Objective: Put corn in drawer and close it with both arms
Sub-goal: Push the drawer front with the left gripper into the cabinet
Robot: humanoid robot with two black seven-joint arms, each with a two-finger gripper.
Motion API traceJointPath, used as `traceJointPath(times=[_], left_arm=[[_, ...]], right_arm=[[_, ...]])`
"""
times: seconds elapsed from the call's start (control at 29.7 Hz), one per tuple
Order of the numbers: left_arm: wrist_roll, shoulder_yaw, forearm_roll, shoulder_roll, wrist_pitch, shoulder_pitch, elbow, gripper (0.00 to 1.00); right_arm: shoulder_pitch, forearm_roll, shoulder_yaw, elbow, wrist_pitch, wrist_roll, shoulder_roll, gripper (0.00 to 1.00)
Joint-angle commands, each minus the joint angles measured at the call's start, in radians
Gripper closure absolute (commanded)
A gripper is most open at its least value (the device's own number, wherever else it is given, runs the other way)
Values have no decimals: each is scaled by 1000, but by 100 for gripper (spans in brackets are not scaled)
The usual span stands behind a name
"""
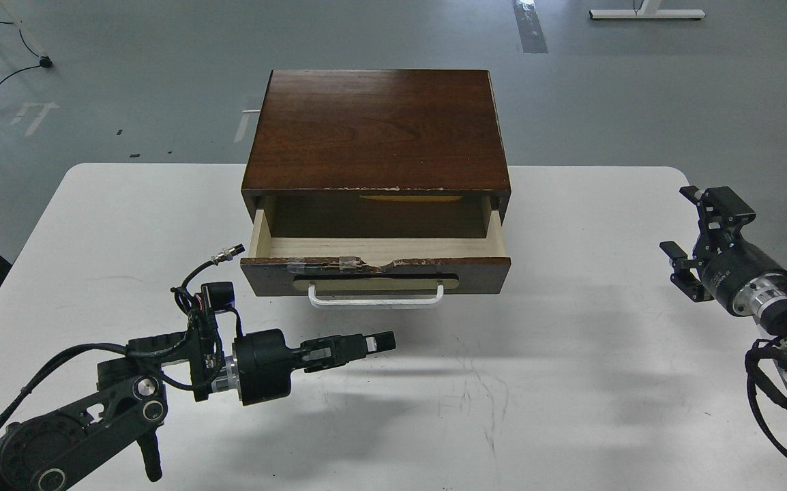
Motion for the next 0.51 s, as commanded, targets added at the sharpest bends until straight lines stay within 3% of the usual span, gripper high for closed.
traceJointPath(times=[0.0, 0.47], left_arm=[[0, -2, -13, -1, 1, -2, 14, 100], [0, -23, -71, 5, 8, -3, 23, 100]], right_arm=[[-3, 0, 0, 0, -1, 0, 6, 0], [-7, -2, 0, 0, -1, 0, 27, 0]])
